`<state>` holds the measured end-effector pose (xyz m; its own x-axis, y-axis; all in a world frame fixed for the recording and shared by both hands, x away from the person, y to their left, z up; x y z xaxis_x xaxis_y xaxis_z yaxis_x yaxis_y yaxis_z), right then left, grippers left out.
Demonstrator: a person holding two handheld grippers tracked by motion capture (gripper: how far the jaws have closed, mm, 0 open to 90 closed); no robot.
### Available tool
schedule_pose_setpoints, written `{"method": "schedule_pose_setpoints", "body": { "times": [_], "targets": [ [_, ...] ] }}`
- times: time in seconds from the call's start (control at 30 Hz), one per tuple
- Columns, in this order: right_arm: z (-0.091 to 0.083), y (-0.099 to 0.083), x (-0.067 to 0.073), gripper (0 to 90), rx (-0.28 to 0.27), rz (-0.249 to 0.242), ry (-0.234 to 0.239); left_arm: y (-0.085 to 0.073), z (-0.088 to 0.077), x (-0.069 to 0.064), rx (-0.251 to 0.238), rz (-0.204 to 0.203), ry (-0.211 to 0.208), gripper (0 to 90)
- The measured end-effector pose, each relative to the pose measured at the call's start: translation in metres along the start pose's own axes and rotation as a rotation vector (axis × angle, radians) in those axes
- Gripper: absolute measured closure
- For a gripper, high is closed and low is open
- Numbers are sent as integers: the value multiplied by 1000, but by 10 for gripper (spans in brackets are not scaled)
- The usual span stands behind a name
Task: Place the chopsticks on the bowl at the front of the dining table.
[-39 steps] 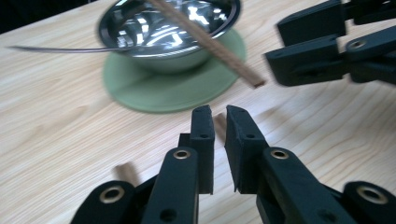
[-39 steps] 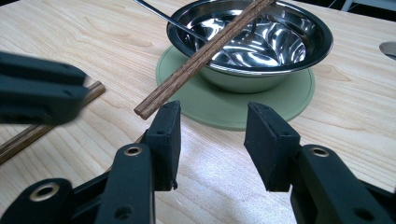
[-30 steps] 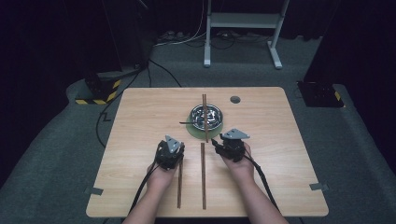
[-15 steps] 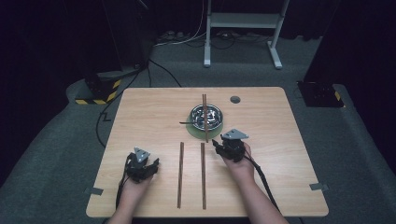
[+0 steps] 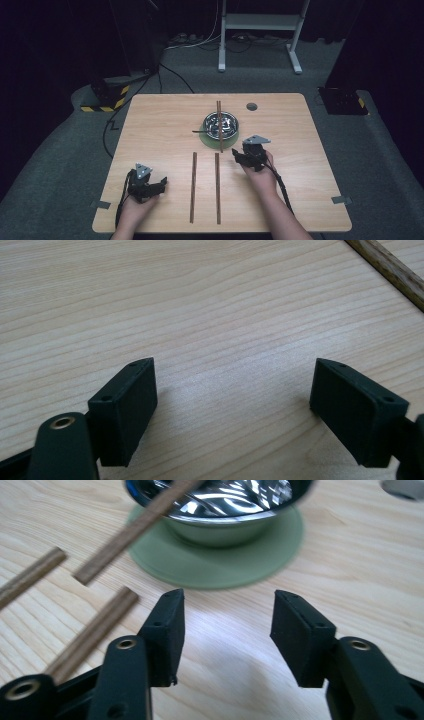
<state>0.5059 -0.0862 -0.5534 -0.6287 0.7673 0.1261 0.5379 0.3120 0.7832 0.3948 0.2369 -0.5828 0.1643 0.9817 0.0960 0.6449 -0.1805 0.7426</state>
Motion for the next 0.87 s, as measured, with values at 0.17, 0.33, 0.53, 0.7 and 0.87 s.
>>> {"method": "schedule_pose_setpoints", "body": {
  "times": [0.17,0.33,0.53,0.7,0.87],
  "targets": [
    [-24,-23,-15,423,68,5,-51,0,0,0,-1,-2,1,186],
    [-61,-52,-36,398,89,65,-83,0,0,0,1,-1,2,186],
    [-97,-92,-60,376,103,126,-130,0,0,0,1,0,0,183],
    [-107,-103,-64,356,75,91,-143,0,0,0,-1,0,0,183],
    [-107,-103,-63,329,72,80,-142,0,0,0,-1,-1,0,183]
  ]
}}
Point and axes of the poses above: each handheld gripper's, and its own axes: z roughly forward along the jaws, y roughly out of its top, x roughly to its left, the point moved 8 cm from there along z, roughly forward along the jaws, and after that the axes turned 9 degrees about y, right-handed, at the moved point
